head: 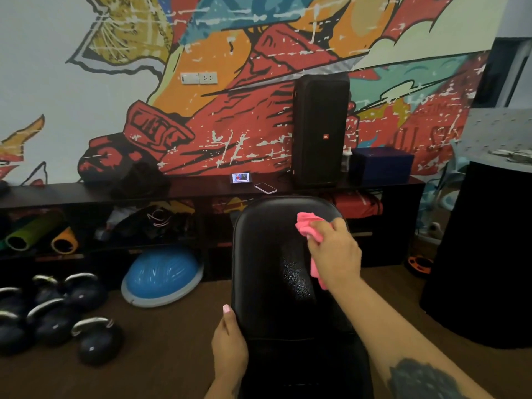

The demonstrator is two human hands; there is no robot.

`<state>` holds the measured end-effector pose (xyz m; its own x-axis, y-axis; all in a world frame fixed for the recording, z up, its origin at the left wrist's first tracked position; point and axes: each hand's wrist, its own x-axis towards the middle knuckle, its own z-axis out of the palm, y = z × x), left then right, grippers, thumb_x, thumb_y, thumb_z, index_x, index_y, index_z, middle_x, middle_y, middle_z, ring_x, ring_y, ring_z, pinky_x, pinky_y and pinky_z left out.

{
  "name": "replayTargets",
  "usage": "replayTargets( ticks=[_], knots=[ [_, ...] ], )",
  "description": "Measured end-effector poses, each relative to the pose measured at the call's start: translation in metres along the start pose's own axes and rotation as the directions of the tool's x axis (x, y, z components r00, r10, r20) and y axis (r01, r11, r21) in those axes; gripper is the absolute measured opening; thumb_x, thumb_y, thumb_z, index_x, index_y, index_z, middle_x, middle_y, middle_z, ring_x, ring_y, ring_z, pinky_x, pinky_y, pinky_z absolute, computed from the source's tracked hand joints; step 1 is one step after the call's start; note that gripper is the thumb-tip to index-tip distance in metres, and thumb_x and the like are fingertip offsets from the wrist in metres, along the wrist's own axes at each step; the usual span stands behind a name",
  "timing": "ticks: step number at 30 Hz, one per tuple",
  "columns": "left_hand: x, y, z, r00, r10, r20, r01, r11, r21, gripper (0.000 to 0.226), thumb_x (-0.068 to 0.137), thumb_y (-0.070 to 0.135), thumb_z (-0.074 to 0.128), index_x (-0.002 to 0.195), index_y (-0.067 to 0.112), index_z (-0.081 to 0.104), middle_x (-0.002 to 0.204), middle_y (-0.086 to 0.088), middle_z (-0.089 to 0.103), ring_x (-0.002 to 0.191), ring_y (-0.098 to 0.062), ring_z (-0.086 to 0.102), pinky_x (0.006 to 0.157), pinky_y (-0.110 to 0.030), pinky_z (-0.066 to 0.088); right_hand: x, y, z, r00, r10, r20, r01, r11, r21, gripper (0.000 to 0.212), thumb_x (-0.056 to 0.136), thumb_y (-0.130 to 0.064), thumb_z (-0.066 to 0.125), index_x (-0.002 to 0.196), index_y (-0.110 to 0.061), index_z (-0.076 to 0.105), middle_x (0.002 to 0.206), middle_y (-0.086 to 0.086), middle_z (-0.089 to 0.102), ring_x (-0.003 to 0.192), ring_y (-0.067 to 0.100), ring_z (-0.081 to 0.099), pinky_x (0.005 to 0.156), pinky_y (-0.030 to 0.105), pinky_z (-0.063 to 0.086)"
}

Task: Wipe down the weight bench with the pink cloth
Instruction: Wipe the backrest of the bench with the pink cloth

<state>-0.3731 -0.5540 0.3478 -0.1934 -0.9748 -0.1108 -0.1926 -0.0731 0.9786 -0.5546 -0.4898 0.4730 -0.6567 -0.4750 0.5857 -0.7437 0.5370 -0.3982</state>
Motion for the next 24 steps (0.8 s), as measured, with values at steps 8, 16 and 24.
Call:
replayTargets(
  ticks=[8,16,24],
  knots=[
    [0.001,-0.003,0.001,1.0,0.009,-0.006,-0.009,1.0,0.006,0.065,0.098,0.051,0.019,0.116,0.007,0.062,0.107,-0.01,0.063,0.095,-0.018,0.052,0.086,-0.032,0.04,-0.038,0.028,0.0,0.951,-0.308,0.008,0.308,0.951,-0.01,0.015,0.069,-0.022,0.078,0.08,-0.021,0.067,0.08,0.006,0.049,0.057,0.028,0.055,0.039,0.029,0.039],
    [0.0,-0.001,0.0,1.0,-0.02,-0.006,0.02,1.0,0.012,0.065,0.098,0.052,0.018,0.117,0.008,0.062,0.113,-0.013,0.063,0.096,-0.018,0.051,0.091,-0.035,0.041,-0.005,-0.004,0.004,0.98,-0.196,-0.035,0.197,0.98,0.031,0.011,0.076,-0.018,0.071,0.086,-0.015,0.069,0.086,0.009,0.052,0.06,0.032,0.055,0.048,0.029,0.035],
    [0.001,-0.002,0.001,0.999,-0.032,-0.001,0.032,0.999,0.024,0.066,0.096,0.054,0.018,0.116,0.009,0.062,0.11,-0.012,0.063,0.1,-0.023,0.055,0.094,-0.038,0.043,-0.012,0.047,-0.012,0.97,-0.244,-0.005,0.244,0.969,-0.044,0.016,0.07,-0.014,0.075,0.083,-0.019,0.068,0.082,0.009,0.052,0.056,0.032,0.056,0.043,0.033,0.043]
  ],
)
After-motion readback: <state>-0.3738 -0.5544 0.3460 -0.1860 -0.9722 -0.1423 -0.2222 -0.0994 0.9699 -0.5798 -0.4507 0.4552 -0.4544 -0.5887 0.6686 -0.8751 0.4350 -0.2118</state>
